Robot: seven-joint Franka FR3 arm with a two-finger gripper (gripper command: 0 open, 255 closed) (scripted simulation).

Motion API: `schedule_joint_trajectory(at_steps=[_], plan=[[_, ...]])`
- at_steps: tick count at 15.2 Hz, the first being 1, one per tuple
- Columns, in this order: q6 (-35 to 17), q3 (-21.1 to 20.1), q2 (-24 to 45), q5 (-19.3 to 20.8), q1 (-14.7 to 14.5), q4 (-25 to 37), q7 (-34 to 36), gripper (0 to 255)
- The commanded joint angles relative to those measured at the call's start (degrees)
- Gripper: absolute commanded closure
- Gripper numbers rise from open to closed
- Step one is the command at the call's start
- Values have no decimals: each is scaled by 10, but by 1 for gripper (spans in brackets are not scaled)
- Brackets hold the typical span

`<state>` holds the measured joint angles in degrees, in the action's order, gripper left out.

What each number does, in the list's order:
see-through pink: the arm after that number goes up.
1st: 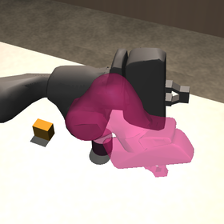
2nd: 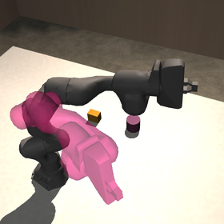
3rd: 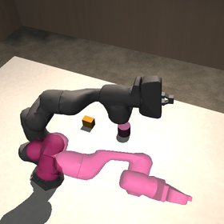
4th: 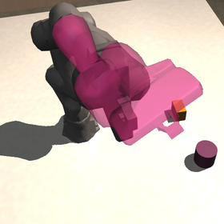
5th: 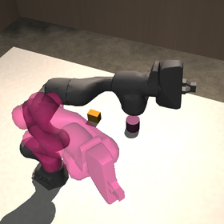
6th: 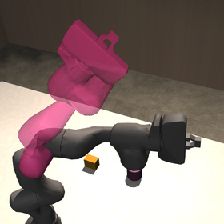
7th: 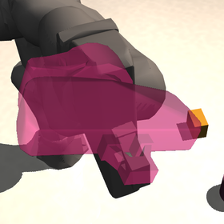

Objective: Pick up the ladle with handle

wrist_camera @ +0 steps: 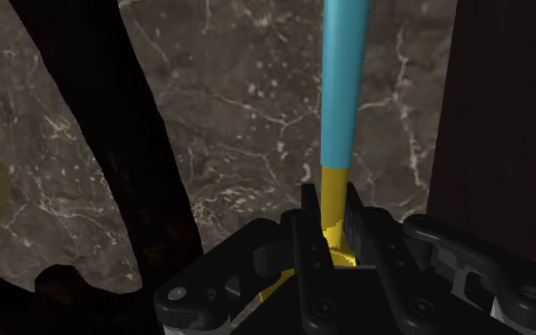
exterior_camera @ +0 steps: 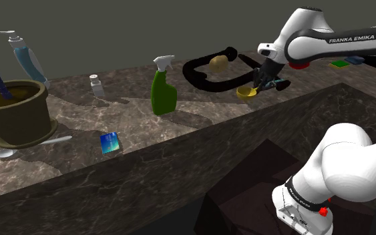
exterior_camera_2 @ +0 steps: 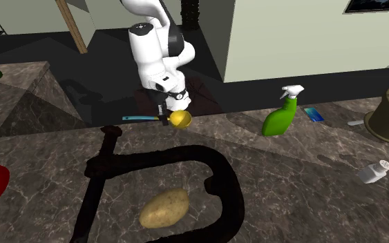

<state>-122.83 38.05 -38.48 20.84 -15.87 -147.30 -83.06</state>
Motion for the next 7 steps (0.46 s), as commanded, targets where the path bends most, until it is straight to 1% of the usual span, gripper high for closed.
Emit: schedule_joint_trajectory(at_steps=[1, 5, 7], plan=[[17, -5, -4, -3, 0, 13, -1, 255], [50, -17, -13, -10, -2, 37, 0, 255], [51, -18, -13, -11, -2, 38, 0, 255]])
